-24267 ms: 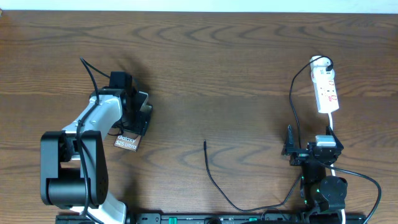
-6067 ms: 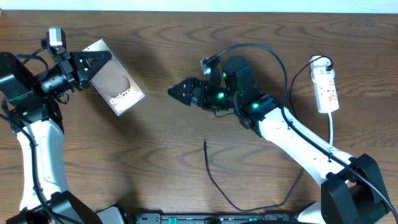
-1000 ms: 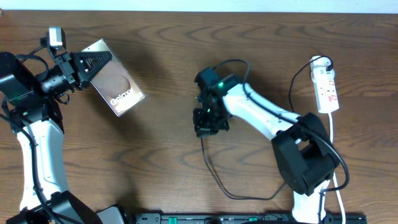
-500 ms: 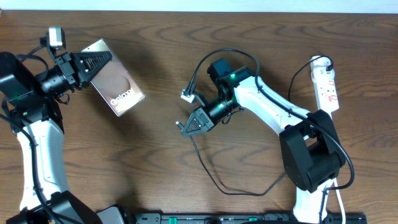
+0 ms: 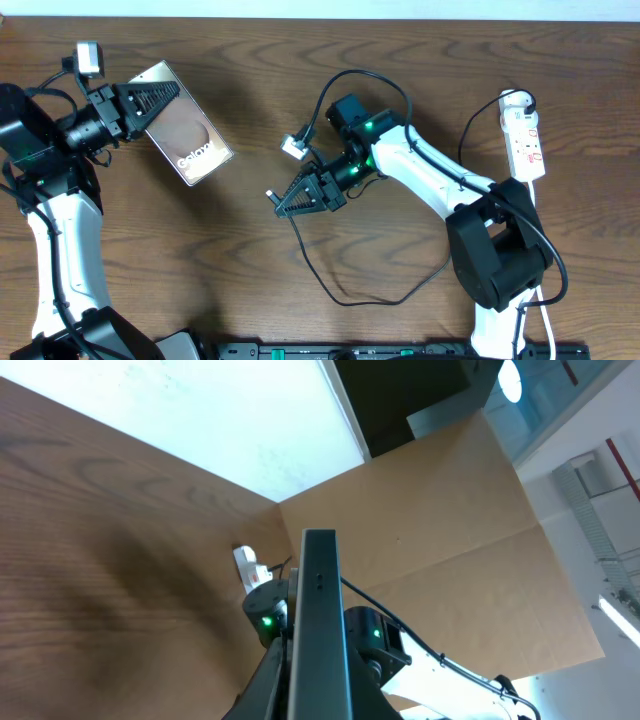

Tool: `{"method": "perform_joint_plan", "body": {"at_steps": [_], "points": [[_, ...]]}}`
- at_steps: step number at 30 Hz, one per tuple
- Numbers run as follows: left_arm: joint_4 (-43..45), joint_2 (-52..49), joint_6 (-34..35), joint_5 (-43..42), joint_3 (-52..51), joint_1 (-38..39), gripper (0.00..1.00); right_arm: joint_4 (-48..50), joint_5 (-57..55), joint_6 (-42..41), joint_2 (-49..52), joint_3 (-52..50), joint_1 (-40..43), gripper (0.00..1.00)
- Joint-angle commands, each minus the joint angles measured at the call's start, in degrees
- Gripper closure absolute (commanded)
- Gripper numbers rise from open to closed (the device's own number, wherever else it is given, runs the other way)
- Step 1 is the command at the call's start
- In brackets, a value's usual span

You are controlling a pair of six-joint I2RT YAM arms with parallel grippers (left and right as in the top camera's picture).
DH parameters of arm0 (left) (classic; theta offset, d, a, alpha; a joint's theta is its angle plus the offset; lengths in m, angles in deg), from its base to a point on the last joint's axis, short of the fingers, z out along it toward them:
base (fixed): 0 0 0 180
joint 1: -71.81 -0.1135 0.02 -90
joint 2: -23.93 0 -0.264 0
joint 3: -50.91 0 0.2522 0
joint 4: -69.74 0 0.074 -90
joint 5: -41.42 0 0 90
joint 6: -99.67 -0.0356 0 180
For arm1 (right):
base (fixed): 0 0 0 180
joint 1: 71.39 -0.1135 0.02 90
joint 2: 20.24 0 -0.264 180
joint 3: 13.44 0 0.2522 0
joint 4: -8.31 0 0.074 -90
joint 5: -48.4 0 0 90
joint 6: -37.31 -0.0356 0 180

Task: Plug charger to phone and switch on socket
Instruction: 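Lift the cable plug toward the phone's bottom port held by left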

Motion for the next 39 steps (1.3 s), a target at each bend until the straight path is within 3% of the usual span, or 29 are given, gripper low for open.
{"method": "perform_joint_plan", "body": {"at_steps": [1, 7, 20, 26, 39], "points": [[0.5, 0.1, -0.5, -1.5, 0.7, -0.2, 0.93, 0.9, 4.6, -0.9, -1.6, 1.0, -1.5, 0.99], [0.5, 0.1, 1.2, 1.1, 0.7, -0.2, 0.92, 5.7, 4.5, -0.9, -1.6, 1.0, -3.5, 0.99], [0.6, 0.1, 0.5, 4.1, 0.7, 2.7, 0.92, 36.2, 4.5, -23.3, -1.6, 1.0, -3.9, 0.99], [0.6, 0.1, 0.3, 4.0, 0.7, 2.7, 0.92, 45.3, 4.5, -30.7, -1.6, 1.0, -3.9, 0.99], [0.6, 0.1, -3.1, 3.8, 0.7, 2.7, 0.93, 49.8, 3.6, -37.2, -1.6, 1.0, -3.9, 0.99]]}}
